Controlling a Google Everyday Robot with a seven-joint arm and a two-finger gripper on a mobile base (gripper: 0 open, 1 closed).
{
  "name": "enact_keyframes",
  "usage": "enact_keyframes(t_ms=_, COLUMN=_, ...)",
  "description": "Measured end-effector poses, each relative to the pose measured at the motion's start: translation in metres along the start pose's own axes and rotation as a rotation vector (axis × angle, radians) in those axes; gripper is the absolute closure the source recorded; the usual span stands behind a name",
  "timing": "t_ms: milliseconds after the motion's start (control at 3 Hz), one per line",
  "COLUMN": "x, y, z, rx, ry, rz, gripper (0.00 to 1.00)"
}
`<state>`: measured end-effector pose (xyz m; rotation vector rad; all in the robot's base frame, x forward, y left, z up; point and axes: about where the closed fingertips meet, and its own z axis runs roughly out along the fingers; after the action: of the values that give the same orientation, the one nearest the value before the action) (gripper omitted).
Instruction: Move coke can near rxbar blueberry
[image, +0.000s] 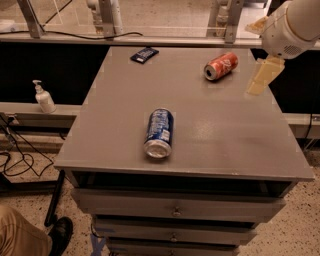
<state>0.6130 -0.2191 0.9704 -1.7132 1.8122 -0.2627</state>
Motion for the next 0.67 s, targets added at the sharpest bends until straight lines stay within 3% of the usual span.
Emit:
enact_keyframes(t_ms=333, x=-0.004, y=-0.014, z=0.01, rx=-0.017, ry=0.011, rz=-0.089, gripper=0.0)
enact_keyframes(t_ms=667, x=-0.002, y=-0.041, z=0.034, rx=-0.041, ry=0.048, rz=-0.244, gripper=0.0)
